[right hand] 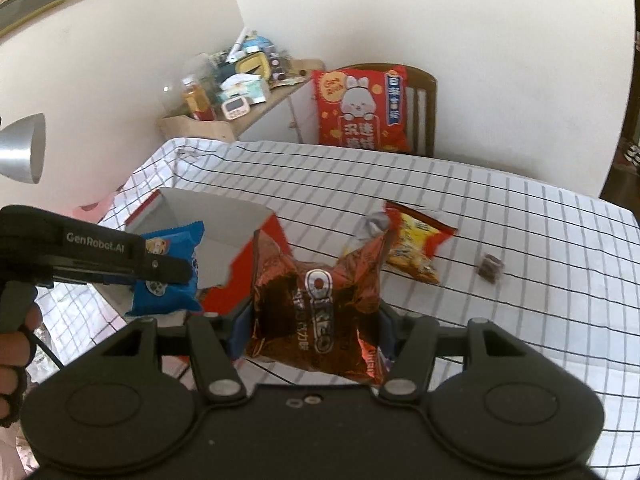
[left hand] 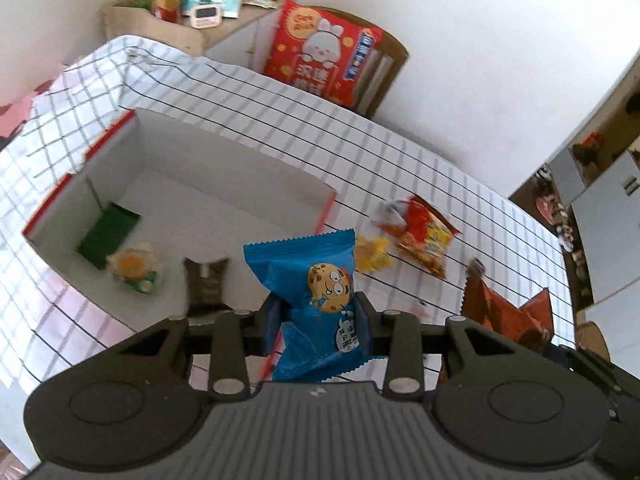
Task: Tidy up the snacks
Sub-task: 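Carry the blue packet and brown packet with both grippers over the box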
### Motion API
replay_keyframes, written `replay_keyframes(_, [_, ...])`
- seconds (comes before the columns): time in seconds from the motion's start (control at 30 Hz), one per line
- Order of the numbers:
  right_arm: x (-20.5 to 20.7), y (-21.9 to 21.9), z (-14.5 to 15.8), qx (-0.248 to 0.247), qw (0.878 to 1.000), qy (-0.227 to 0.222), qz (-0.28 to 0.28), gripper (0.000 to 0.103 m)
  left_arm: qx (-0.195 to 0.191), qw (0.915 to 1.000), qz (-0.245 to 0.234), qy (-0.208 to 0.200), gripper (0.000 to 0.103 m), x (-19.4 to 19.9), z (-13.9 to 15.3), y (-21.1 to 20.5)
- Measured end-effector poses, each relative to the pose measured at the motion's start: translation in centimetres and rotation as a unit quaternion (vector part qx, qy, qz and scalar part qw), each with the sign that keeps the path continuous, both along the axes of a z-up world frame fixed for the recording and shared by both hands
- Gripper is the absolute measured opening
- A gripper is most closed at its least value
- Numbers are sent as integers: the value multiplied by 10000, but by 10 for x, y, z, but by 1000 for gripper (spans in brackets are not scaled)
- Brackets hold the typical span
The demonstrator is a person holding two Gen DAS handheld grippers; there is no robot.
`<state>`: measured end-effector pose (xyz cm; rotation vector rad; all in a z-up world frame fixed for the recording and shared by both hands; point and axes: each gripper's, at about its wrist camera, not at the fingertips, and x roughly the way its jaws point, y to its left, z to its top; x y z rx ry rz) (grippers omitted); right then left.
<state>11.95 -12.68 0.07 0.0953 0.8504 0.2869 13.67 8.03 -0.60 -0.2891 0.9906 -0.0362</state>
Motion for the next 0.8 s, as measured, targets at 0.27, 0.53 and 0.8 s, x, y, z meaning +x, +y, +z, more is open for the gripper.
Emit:
replay_keyframes(0.27, [15,51,-3,-89,9995,-9,305,59,90,9995,286,28,37,8,-5,49])
replay_keyframes(0.53, [41,96,-17,-242,9985,100,484,59,171,9984,519,153,37,21,-16,94])
replay_keyframes(0.8, [69,143,-39,-496,9962,215,675,59,214,9965,758,269,37,42,-35,134])
